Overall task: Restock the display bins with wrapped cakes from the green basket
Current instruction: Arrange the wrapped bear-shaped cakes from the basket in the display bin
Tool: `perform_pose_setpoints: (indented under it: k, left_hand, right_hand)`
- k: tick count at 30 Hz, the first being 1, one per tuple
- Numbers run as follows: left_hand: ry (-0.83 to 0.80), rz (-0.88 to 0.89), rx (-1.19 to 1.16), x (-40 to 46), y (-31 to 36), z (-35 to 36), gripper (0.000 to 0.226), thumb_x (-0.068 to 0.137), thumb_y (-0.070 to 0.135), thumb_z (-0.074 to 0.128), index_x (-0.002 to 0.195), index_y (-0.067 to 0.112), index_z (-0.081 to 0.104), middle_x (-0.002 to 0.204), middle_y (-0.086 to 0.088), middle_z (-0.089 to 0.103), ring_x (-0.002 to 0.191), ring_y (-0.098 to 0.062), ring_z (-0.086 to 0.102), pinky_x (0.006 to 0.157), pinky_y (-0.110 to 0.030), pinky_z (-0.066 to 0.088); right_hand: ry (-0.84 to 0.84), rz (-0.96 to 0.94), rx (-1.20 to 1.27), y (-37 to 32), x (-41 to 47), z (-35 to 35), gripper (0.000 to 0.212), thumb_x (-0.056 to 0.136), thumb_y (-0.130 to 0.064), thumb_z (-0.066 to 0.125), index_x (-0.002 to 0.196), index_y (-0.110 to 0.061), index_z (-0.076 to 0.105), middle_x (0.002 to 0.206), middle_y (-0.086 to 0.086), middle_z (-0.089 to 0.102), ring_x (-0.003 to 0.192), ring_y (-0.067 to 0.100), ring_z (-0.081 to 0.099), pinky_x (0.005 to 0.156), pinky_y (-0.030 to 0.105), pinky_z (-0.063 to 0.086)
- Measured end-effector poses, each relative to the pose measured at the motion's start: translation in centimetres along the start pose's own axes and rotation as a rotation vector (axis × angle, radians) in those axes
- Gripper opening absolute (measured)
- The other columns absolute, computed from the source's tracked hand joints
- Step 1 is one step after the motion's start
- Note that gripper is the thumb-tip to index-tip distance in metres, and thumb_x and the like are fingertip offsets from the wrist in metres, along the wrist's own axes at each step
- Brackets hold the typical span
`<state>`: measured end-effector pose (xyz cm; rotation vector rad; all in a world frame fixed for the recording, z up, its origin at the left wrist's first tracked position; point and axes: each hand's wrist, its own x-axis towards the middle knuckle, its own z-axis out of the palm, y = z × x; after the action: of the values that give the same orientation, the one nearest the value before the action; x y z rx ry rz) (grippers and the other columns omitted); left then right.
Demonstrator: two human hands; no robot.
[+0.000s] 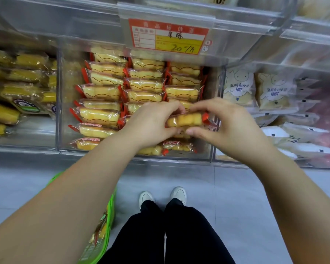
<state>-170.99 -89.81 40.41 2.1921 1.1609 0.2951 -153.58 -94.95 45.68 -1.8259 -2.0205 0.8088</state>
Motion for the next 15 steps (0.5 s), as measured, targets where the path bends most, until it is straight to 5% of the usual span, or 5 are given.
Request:
perform_pose_setpoints:
  k: [5,11,15]
  left_hand:
    - [-0.049,0.101,0.329,0.7,-0.7,0.3,0.055,0.073,0.043,0.072,0.123,0.032,0.052,0.119,0.011,0.061,0.113,-0.016,0.05,0.094,-0.035,0.032]
    - [-0.007,0.019,0.108,0.0,-2.0,-1.3,0.044,0.074,0.037,0.073,0.115,0.026,0.061,0.111,0.006,0.065,0.107,-0.018,0.057,0.098,-0.041,0.037]
    - [0.067,0.041,0.248,-0.3,-1.7,-0.8,0.039,0.075,0.039,0.071,0.111,0.028,0.059,0.111,0.007,0.065,0.108,-0.018,0.054,0.094,-0.037,0.031]
  right_hand:
    - [0.056,-0.026,-0.249,0.3,0.5,2.0,0.027,0.079,-0.02,0.069,0.105,-0.014,0.064,0.101,0.005,0.063,0.091,0.023,0.058,0.076,0.033,0.043]
    - [0.144,0.087,-0.002,0.1,1.6,3.5,0.023,0.079,-0.016,0.071,0.099,-0.01,0.062,0.093,-0.006,0.052,0.085,0.008,0.046,0.07,0.015,0.03]
    - [0.068,-0.02,-0.43,0.3,1.9,4.1,0.03,0.077,-0.02,0.071,0.101,-0.005,0.06,0.101,0.009,0.058,0.099,0.026,0.048,0.078,0.032,0.038]
